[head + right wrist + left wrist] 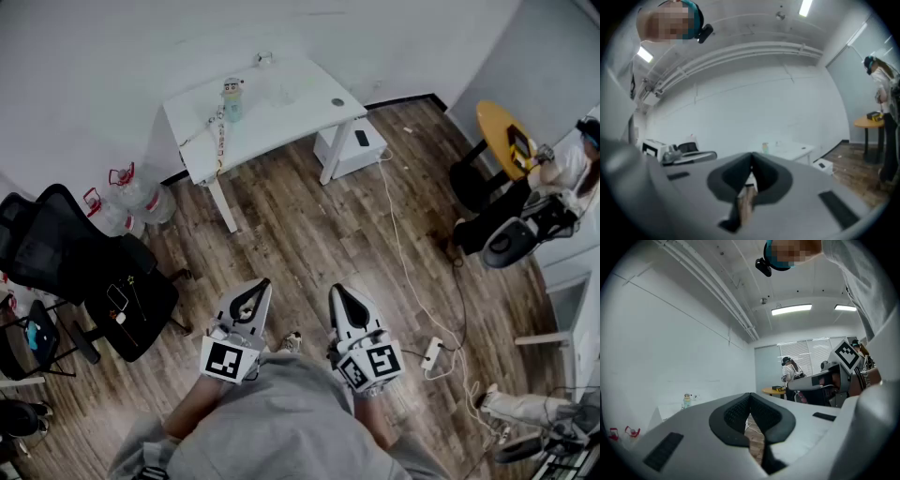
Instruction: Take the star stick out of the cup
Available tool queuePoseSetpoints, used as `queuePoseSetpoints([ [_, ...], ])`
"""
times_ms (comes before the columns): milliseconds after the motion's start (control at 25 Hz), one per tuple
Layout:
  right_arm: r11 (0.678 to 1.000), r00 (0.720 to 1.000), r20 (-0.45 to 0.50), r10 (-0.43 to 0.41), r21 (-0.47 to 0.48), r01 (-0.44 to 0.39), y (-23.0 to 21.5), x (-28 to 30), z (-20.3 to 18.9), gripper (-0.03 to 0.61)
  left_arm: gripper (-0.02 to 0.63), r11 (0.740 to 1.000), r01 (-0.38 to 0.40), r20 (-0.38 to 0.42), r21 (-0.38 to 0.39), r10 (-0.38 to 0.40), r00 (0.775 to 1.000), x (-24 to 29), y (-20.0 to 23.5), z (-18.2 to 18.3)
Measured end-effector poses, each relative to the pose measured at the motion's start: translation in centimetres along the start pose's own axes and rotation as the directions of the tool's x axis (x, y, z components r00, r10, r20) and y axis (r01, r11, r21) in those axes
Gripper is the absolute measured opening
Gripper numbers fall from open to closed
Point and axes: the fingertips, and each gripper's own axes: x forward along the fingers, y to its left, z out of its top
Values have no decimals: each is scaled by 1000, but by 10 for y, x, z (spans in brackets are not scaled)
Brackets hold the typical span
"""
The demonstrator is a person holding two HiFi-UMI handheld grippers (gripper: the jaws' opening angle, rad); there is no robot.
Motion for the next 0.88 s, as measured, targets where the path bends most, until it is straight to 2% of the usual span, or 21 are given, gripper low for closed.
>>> queuePoseSetpoints([
  [400, 1000, 1000, 8, 9, -20, -9, -6, -17, -1, 35, 32, 1000, 3, 8, 22, -3, 1000, 1, -22, -1],
  [880, 998, 999, 0, 45, -34, -45, -12, -11, -2, 35, 31, 999, -30, 3, 35, 30, 1000, 8, -25, 0],
])
